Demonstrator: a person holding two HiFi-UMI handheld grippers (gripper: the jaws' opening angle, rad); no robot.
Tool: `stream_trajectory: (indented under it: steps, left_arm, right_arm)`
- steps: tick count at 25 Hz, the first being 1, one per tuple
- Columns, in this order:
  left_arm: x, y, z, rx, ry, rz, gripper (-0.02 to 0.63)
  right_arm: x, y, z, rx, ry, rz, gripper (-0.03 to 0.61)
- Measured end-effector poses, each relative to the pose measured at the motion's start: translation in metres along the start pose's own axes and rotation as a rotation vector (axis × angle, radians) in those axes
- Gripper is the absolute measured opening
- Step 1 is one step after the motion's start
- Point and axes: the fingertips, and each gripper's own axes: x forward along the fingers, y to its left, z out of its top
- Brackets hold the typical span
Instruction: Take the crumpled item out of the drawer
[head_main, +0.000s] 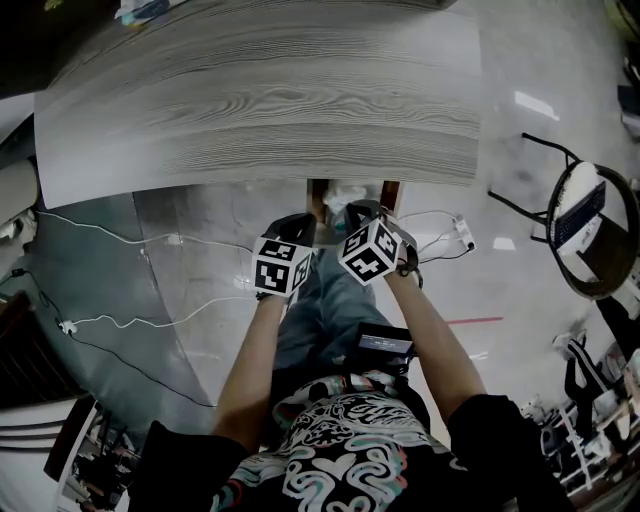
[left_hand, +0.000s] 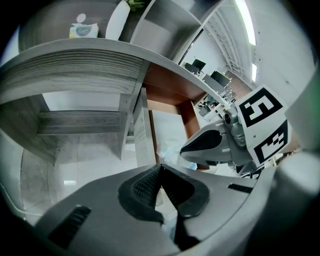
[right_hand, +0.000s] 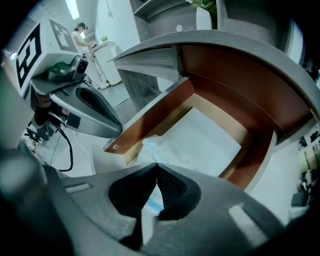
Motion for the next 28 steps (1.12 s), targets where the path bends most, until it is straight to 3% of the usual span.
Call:
stream_trajectory:
  steps: [28]
  left_arm:
    - [-0.026,-0.026,0.042,0.078,-0.101,0.000,0.003]
  right_arm:
    - [-0.062,-0.016,0.006,0.036,-0.110,-0.107,0.009]
